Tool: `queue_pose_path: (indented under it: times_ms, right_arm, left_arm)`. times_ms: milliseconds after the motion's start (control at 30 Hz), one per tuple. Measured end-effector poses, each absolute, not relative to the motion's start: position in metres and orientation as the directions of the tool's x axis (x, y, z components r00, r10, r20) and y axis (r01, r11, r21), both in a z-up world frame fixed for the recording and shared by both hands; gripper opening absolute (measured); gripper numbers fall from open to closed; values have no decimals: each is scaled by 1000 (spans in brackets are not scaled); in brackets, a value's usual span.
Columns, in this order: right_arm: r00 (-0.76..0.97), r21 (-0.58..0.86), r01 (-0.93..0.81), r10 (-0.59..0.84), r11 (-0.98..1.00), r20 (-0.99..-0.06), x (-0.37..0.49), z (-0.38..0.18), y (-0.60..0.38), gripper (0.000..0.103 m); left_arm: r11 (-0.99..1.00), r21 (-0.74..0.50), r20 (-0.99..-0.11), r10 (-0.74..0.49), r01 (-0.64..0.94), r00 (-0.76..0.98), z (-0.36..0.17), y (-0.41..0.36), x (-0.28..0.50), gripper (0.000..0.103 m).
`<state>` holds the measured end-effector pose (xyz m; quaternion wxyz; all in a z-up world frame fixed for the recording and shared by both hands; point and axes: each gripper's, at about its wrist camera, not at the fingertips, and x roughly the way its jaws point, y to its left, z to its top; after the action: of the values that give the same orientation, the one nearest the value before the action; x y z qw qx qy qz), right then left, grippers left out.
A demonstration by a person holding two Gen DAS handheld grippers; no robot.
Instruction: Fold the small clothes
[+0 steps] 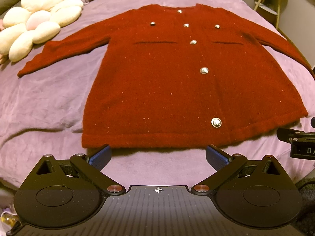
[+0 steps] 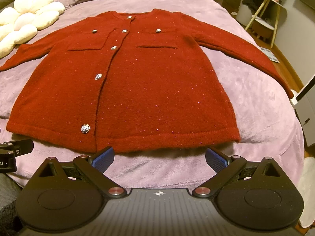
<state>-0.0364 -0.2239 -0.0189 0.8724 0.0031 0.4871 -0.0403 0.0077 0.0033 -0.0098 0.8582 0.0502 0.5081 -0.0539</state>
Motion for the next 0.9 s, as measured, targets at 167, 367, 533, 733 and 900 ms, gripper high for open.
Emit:
queue_pose_path:
  times_ms: [167, 367, 533, 733, 900]
  right_arm:
    - [524, -26, 72, -60, 997, -850, -36, -20, -225, 99]
    - [538, 5, 66, -31, 998, -843, -36, -20, -230, 99]
    - [556, 57, 48, 20, 997, -831, -35, -22, -233, 99]
    - [559, 67, 29, 39, 997, -828, -33, -33, -238, 99]
    - [584, 100, 17, 71, 995, -808, -24, -44, -259, 99]
  left_arm:
    - [990, 30, -880, -40, 141, 473, -11, 3, 9, 103]
    - [989, 27, -883, -45, 145, 467, -13, 3, 11, 103]
    - [989, 23, -889, -48, 148, 456, -17, 1, 13, 103]
    - [988, 6, -896, -63, 152, 440, -24, 0, 17, 103]
    - [986, -35, -892, -105, 164, 439, -34, -2, 27, 103]
